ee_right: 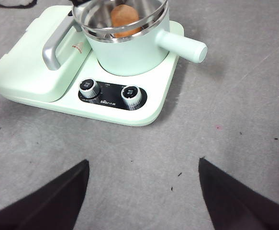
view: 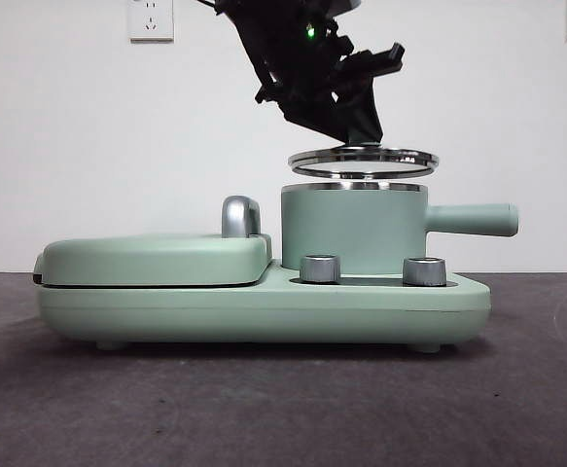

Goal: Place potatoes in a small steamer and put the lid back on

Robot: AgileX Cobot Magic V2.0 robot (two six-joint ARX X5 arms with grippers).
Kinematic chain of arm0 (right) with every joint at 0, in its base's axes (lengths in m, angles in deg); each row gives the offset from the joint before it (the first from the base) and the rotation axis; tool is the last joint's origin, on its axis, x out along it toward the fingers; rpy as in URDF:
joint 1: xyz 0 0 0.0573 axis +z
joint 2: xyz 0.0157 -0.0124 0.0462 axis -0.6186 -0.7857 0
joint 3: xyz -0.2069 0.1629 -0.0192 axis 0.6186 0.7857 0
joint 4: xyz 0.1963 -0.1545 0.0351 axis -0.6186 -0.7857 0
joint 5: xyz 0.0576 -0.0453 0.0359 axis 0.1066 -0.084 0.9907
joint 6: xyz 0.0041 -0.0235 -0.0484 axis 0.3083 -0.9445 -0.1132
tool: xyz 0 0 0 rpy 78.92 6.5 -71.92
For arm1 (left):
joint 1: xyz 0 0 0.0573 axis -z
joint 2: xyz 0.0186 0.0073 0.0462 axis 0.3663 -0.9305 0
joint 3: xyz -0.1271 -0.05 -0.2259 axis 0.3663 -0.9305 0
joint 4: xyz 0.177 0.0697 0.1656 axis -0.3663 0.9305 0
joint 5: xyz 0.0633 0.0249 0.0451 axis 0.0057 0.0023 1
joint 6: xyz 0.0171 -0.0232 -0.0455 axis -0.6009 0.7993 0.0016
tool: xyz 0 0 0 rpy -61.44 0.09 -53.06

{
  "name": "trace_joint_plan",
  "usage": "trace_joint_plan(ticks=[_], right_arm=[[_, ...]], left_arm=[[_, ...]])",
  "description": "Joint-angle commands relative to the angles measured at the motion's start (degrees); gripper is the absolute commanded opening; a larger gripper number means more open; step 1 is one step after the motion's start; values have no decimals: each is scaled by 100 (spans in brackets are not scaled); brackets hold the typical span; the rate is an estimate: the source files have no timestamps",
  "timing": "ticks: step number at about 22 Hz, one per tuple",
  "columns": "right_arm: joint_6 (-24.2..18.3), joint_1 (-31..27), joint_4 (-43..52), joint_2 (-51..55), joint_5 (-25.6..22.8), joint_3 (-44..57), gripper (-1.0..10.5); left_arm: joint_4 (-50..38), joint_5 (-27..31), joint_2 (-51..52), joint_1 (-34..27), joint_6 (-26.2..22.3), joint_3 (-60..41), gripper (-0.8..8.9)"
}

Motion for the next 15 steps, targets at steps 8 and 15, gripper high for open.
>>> trace_joint_plan(ticks=[8,15], right_arm=[[72,42,76,-13,-39,-35,361],[79,42,76,-13,-105,-35,361]], left_arm=[[-304,15,-131,-120,-55,155,15],[-317,-15,-262,-138,-39,155,14]])
